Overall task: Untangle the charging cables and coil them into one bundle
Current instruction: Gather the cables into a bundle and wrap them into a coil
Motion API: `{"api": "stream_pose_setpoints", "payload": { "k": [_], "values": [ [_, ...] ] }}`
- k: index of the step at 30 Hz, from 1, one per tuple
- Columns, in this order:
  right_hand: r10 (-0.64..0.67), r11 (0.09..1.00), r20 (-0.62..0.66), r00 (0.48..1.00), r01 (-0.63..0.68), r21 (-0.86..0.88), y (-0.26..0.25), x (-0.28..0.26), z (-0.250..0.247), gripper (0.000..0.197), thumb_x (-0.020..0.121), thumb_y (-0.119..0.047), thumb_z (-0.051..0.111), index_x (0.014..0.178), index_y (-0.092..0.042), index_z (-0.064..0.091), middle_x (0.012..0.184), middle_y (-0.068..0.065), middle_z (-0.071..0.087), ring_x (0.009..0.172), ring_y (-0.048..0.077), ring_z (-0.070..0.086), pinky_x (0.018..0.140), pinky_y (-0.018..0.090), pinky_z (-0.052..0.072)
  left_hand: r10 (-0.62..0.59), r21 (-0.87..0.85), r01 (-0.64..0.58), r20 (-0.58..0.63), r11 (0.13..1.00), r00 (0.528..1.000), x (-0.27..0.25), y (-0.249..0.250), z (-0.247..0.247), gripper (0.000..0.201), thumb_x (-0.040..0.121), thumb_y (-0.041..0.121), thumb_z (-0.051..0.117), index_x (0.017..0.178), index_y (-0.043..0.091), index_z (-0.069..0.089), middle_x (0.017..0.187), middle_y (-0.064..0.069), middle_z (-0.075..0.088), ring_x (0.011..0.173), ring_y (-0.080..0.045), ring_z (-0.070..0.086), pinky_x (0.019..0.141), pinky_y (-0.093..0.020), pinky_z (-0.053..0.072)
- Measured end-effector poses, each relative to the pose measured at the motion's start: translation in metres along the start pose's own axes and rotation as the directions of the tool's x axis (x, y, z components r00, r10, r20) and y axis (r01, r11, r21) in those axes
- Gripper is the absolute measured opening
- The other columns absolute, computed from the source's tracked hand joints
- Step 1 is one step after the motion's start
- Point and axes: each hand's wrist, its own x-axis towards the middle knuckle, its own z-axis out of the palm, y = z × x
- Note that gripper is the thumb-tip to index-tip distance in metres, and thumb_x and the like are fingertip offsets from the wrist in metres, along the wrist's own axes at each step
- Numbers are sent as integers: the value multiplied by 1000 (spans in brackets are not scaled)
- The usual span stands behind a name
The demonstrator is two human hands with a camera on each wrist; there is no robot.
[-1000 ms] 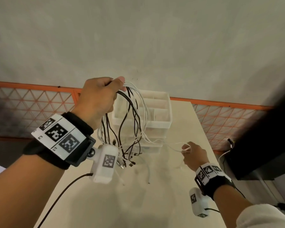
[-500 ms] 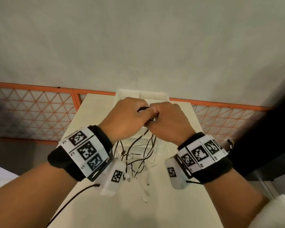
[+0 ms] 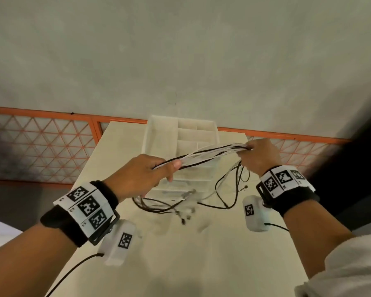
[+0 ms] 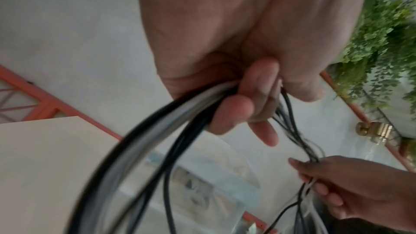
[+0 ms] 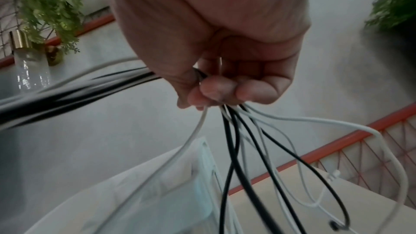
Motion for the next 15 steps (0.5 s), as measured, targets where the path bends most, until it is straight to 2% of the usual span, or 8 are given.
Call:
{"api": "stream_pose_setpoints", "payload": {
  "k": [2,5,8,9,10,12,13,15],
  "values": [
    [33,999,-84,996,-30,36,4,4,-9,25,90,-27,59,77,-11,73,74,11,73,77,32,69,55,26,43,-6,18,6,9,1000,1000,1,-11,-1,64,73,76,48,70,16,71,49,4,40,41,-14,35,45,-22,36],
    [84,981,-130,988,-59,183,6,7,-9,23,88,-33,63,87,-14,76,79,9,76,78,31,72,73,38,58,-5,88,3,24,996,1000,5,-29,5,65,79,72,44,67,12,68,41,11,39,38,-5,35,46,-16,32],
    [104,905,-109,989,-48,423,7,13,3,30,61,-45,64,84,-30,77,83,-2,78,80,27,74,79,49,61,-72,117,69,19,991,997,10,-50,15,77,84,78,33,63,12,66,40,10,40,40,-5,38,55,-23,36],
    [99,881,-112,989,-35,472,7,17,5,27,59,-42,60,79,-34,77,81,-4,78,79,26,74,78,49,62,-105,103,101,26,990,994,11,-58,18,83,83,83,28,61,13,65,41,8,40,41,-8,40,57,-26,38],
    [87,868,-116,989,-18,497,6,20,5,21,64,-33,60,77,-36,76,79,-3,78,77,25,74,76,46,62,-139,84,135,36,987,990,11,-65,19,87,79,88,23,59,14,64,42,6,40,43,-11,41,59,-27,39],
    [86,842,-144,986,6,540,3,28,2,31,75,-8,56,77,-31,76,74,0,77,70,23,73,66,40,60,-203,38,201,60,979,977,12,-76,21,89,70,92,19,58,15,62,46,0,39,47,-17,41,60,-28,43],
    [81,821,-158,984,25,570,3,34,0,33,76,-2,56,76,-29,76,74,1,77,67,23,71,63,39,56,-231,25,230,67,973,971,12,-79,21,90,69,93,18,58,15,62,48,-2,39,49,-19,42,61,-29,45],
    [38,775,-181,983,86,626,4,46,-3,29,74,1,59,76,-24,74,76,2,76,68,23,67,67,41,56,-264,18,264,44,964,963,14,-81,23,89,75,91,19,55,14,60,48,-2,40,50,-20,43,64,-30,46]
  ]
}}
